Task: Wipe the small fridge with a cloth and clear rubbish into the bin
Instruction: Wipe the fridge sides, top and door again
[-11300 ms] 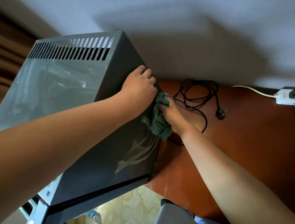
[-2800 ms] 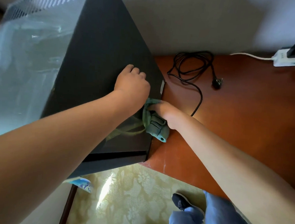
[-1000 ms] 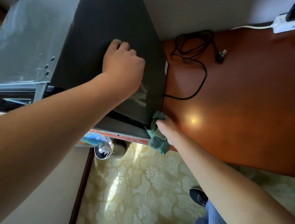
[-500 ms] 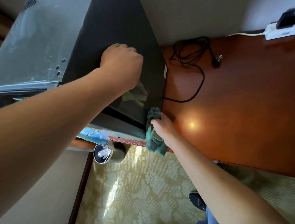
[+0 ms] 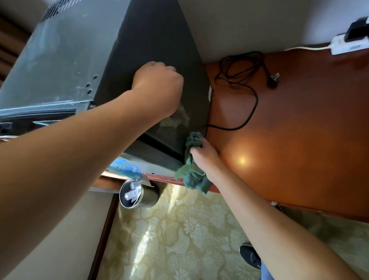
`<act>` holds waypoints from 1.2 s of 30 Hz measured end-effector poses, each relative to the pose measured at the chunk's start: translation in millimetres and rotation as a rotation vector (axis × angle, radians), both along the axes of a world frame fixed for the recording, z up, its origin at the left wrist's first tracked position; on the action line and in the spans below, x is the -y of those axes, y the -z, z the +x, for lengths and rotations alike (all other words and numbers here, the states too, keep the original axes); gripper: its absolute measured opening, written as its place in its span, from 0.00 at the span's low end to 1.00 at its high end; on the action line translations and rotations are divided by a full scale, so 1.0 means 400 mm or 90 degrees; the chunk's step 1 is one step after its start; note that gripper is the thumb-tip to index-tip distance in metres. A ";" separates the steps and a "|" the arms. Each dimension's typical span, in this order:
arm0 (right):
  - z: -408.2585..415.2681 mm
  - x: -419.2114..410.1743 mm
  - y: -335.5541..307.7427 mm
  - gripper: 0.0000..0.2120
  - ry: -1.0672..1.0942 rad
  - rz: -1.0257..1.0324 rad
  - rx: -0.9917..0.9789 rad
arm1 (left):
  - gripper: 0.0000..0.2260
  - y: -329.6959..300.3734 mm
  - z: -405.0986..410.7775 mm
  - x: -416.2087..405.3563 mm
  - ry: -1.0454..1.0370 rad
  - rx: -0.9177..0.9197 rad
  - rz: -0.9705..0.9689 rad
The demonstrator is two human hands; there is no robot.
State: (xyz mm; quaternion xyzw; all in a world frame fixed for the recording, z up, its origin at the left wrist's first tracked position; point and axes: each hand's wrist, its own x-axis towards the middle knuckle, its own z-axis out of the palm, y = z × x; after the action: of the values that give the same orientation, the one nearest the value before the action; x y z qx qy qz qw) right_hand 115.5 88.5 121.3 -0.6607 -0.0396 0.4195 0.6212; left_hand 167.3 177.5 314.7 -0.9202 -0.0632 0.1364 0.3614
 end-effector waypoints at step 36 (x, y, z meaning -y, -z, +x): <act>-0.079 0.040 -0.258 0.08 -0.022 0.125 0.116 | 0.19 -0.081 0.000 -0.040 -0.050 0.025 -0.206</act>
State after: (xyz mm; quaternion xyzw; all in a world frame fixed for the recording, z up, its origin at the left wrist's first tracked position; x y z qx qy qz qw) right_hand 83.9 72.6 224.3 -0.6314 -0.1484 0.3625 0.6692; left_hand 167.3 193.6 346.9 -0.9658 -0.0834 0.1406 0.2013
